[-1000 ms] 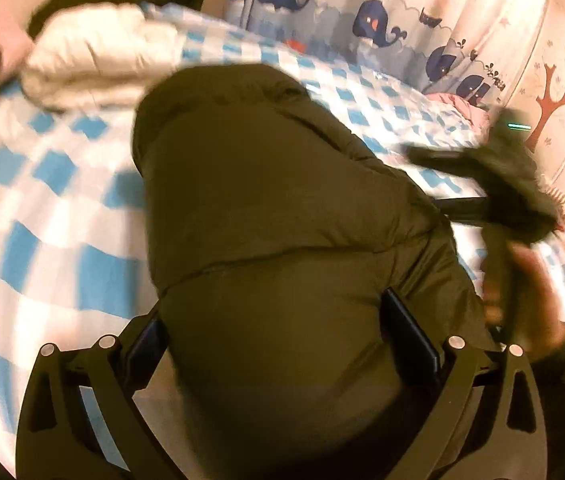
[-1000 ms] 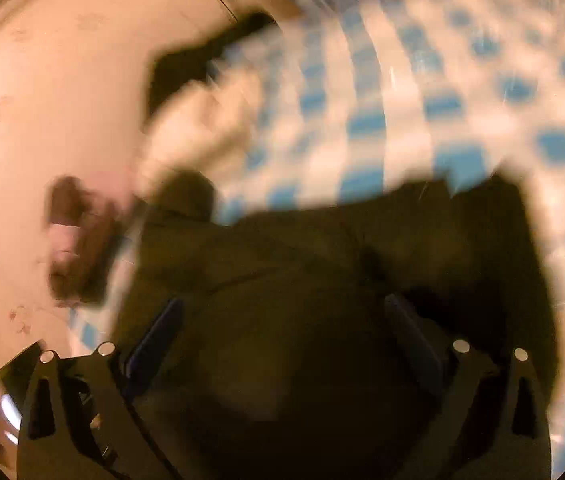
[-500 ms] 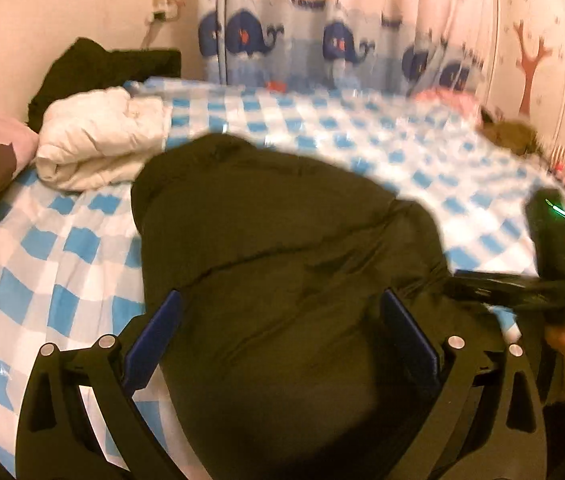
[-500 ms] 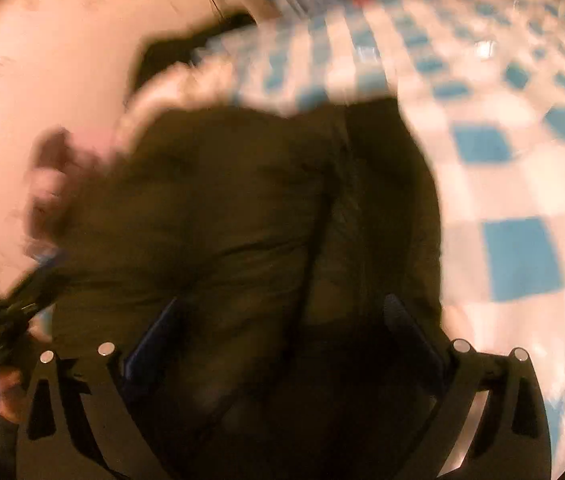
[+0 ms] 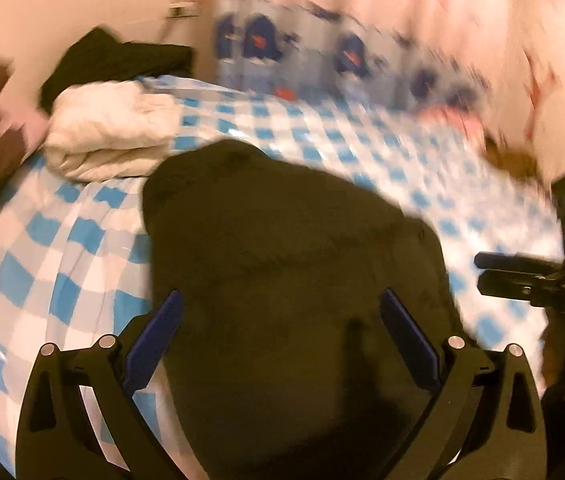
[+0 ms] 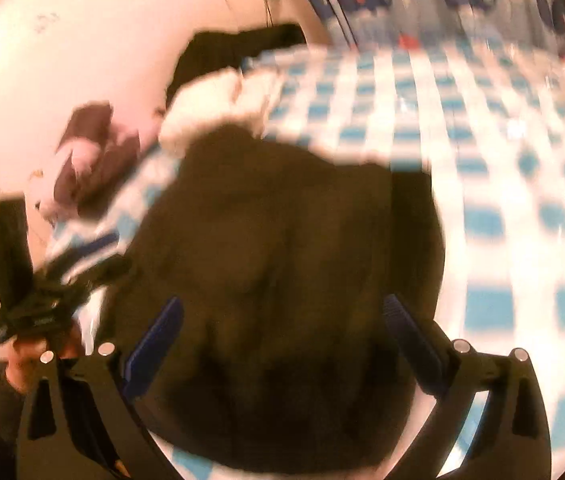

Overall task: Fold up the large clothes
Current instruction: 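Release the jacket bundle and lift both grippers away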

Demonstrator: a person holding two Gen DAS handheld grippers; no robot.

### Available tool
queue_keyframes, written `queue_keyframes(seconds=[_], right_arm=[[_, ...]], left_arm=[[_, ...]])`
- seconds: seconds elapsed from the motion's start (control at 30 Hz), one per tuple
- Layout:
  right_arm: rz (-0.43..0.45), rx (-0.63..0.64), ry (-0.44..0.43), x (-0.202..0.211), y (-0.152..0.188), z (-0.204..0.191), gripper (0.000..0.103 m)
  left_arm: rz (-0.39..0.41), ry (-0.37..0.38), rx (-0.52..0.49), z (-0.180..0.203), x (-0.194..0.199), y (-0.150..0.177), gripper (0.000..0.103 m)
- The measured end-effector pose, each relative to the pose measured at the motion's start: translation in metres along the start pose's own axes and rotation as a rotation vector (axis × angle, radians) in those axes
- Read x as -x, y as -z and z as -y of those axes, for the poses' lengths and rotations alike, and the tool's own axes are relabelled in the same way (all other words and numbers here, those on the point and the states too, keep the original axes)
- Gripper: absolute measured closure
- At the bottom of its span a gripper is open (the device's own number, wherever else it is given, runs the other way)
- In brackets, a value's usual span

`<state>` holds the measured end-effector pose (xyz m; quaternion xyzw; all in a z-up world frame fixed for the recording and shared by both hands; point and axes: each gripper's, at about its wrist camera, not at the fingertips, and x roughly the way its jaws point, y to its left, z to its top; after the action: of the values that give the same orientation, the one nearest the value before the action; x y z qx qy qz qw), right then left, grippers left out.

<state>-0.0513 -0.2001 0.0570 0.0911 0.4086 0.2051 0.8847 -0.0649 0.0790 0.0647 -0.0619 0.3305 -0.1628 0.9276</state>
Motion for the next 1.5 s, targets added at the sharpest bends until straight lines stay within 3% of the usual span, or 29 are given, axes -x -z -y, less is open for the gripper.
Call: queue_keyframes(seconds=[0.07,0.13,0.17,0.2,0.33,0.4,0.47,0.53,0.6,0.63,0.67,0.73,0.8,0.87,0.93,0.97,1.0,1.07,1.13,1.27,1.4,1.5], right_arm=[[-0.047,-0.001,0.021,-0.034,-0.023,0.010,0.007],[-0.209,-0.061,0.009,-0.086,-0.024,0.034,0.007],[-0.293,-0.151,-0.089,-0.117,-0.018,0.053,0.006],[-0.309,-0.228,-0.151,-0.127,-0.011,0.066,0.006],[-0.234,-0.198,-0.152,-0.096,-0.009,0.062,0.006],[-0.148,-0.116,-0.098,-0.063,-0.010,0.047,0.006],[-0.069,-0.050,-0.098,-0.030,-0.012,0.026,0.006],[-0.033,-0.007,-0.042,-0.017,-0.005,0.013,0.006],[-0.087,0.001,0.016,-0.025,0.008,0.010,0.006],[-0.187,-0.014,0.028,-0.045,0.023,0.012,0.006],[-0.249,-0.043,-0.004,-0.054,0.030,0.024,0.006],[-0.275,-0.104,-0.035,-0.060,0.038,0.032,0.006],[-0.193,-0.073,0.042,-0.037,0.030,0.026,0.007],[-0.020,-0.022,0.109,0.001,0.024,0.013,0.007],[0.092,0.011,0.132,0.026,0.023,-0.002,0.006],[0.142,0.028,0.197,0.036,0.024,-0.014,0.006],[0.158,0.037,0.241,0.038,0.025,-0.022,0.007],[0.167,0.040,0.235,0.036,0.026,-0.032,0.007],[0.175,0.037,0.232,0.036,0.024,-0.038,0.007],[0.208,0.047,0.340,0.038,0.019,-0.048,0.007],[0.153,0.028,0.376,0.032,0.021,-0.044,0.007],[0.141,0.049,0.355,0.029,0.020,-0.051,0.007]], left_arm=[[-0.011,0.019,0.103,-0.016,-0.007,-0.006,0.009],[-0.081,0.006,0.186,-0.028,-0.025,-0.008,0.009],[-0.122,0.009,0.212,-0.031,-0.036,-0.008,0.009],[-0.152,-0.013,0.209,-0.028,-0.045,-0.007,0.009],[-0.117,-0.103,0.110,-0.006,-0.037,0.000,0.009],[-0.082,-0.119,0.085,-0.001,-0.027,0.004,0.009],[-0.053,-0.169,0.056,0.002,-0.017,0.010,0.009],[-0.033,-0.209,0.057,0.001,-0.005,0.013,0.009],[-0.006,-0.241,0.071,-0.001,0.006,0.014,0.009],[-0.003,-0.244,0.074,-0.001,0.010,0.013,0.009],[0.000,-0.246,0.072,0.000,0.013,0.013,0.009],[-0.017,-0.255,0.056,0.001,0.014,0.015,0.009],[-0.047,-0.252,0.045,0.002,0.011,0.017,0.009],[-0.072,-0.248,0.041,0.002,0.009,0.018,0.009],[-0.044,-0.245,0.032,0.006,0.018,0.016,0.009],[-0.022,-0.247,0.024,0.010,0.024,0.013,0.009],[-0.004,-0.250,0.018,0.014,0.029,0.012,0.009],[0.034,-0.252,0.011,0.024,0.040,0.008,0.008],[0.035,-0.247,0.007,0.033,0.043,0.006,0.008],[0.022,-0.292,-0.013,0.044,0.042,0.006,0.008],[-0.009,-0.310,0.011,0.044,0.039,0.009,0.008],[-0.018,-0.321,0.039,0.039,0.039,0.011,0.008]])
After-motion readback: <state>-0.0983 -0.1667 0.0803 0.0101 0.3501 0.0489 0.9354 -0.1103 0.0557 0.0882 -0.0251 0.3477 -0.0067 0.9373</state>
